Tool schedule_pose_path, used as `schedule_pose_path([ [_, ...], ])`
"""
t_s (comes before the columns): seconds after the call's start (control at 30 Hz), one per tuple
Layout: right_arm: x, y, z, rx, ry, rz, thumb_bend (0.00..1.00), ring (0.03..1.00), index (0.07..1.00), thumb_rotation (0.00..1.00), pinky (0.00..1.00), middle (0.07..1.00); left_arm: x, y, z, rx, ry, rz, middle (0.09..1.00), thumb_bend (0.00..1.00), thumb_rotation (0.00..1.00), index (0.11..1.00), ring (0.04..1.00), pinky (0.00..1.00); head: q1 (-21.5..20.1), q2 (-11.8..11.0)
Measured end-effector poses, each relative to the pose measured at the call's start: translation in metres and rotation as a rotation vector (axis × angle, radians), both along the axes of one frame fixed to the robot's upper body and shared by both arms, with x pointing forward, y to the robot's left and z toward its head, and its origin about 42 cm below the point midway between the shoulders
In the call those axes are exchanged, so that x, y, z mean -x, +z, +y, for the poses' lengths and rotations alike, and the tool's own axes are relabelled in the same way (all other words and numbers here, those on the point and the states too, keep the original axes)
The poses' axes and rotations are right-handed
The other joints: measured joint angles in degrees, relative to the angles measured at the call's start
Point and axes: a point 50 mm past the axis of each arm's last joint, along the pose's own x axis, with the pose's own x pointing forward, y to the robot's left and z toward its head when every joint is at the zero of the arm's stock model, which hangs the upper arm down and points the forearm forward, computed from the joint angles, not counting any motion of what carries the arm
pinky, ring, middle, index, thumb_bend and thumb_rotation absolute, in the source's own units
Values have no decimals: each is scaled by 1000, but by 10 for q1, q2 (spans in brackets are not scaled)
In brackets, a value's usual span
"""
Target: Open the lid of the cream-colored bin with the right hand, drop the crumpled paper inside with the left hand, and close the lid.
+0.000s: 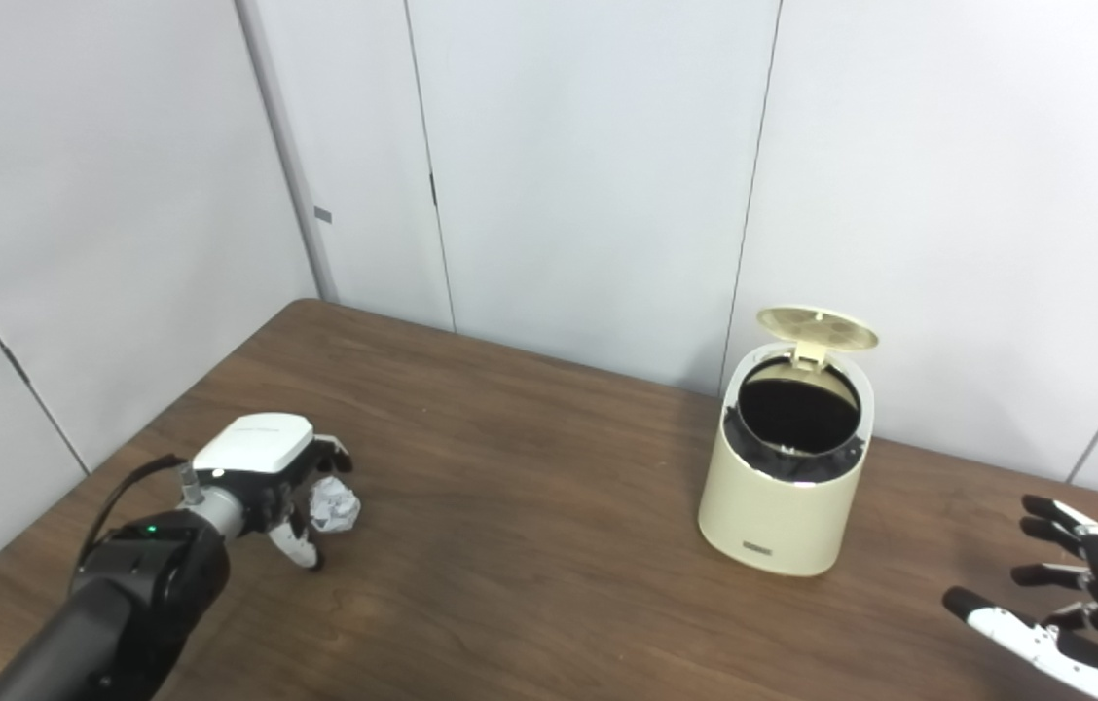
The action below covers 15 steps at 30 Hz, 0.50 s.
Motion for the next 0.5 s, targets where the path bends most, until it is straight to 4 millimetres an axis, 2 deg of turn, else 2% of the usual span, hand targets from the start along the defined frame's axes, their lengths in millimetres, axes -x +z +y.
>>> schedule_pose_path([
  [0.17,2,-2,1,20,3,0,714,686,845,313,360,851,-3,-3,-3,1,-11,-33,775,814,4,748,721,549,-3,3],
  [0.37,3,0,0,29,2,-6,732,681,838,360,340,842,-4,-5,-5,17,-15,-51,747,807,0,730,694,532,-3,4],
  [0.4,3,1,-1,32,1,-7,733,681,837,362,339,842,-4,-5,-6,18,-16,-53,727,809,0,723,672,517,-3,6],
  [0.43,3,1,-2,34,0,-8,733,679,838,366,334,844,-4,-6,-6,20,-18,-58,631,808,0,698,558,435,-3,6],
  [0.47,3,1,-2,37,-1,-8,733,679,838,368,332,845,-5,-6,-6,26,-22,-65,609,807,0,693,532,416,-3,6],
  [0.5,3,1,-3,39,-1,-8,731,679,838,369,330,847,-5,-7,-6,32,-27,-70,550,681,0,667,492,389,-2,7],
])
